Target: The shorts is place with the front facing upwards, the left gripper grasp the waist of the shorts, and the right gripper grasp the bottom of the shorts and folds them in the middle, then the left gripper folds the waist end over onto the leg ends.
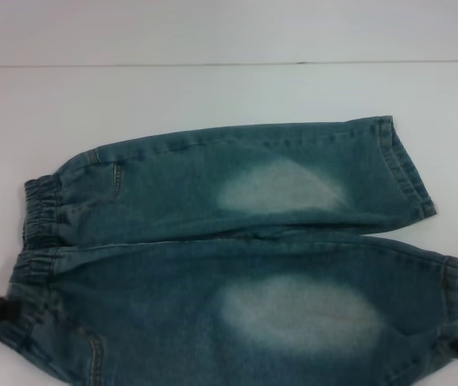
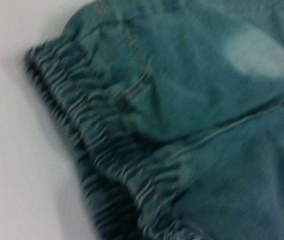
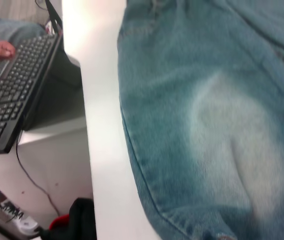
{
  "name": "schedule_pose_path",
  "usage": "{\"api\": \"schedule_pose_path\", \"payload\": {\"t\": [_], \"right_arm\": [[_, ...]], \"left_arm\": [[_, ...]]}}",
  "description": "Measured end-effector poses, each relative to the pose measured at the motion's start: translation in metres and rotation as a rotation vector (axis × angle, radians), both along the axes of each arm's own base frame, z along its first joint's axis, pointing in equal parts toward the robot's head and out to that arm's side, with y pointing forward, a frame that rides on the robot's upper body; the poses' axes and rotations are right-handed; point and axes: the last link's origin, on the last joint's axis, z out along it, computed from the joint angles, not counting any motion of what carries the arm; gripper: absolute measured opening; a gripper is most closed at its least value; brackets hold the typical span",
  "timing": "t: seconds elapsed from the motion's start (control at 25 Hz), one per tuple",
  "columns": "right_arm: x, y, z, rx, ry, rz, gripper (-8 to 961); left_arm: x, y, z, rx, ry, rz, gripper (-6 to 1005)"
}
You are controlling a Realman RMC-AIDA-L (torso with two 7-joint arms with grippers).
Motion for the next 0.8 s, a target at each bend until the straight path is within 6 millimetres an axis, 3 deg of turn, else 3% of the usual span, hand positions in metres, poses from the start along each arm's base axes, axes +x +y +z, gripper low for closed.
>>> {"api": "schedule_pose_path", "payload": {"t": [0.4,0.8], "right_arm": [[-0.009,0.009,0.012,0.113,0.110,0.088,40],[-0.014,0.027,0.033,0.349,0.221,0.150,41]], "left_arm": [[0.015,0.012,0.011,0.124,-0.100,-0.091,84],[0.017,0.022,0.022,0.261,-0.144,-0.134,85]]}}
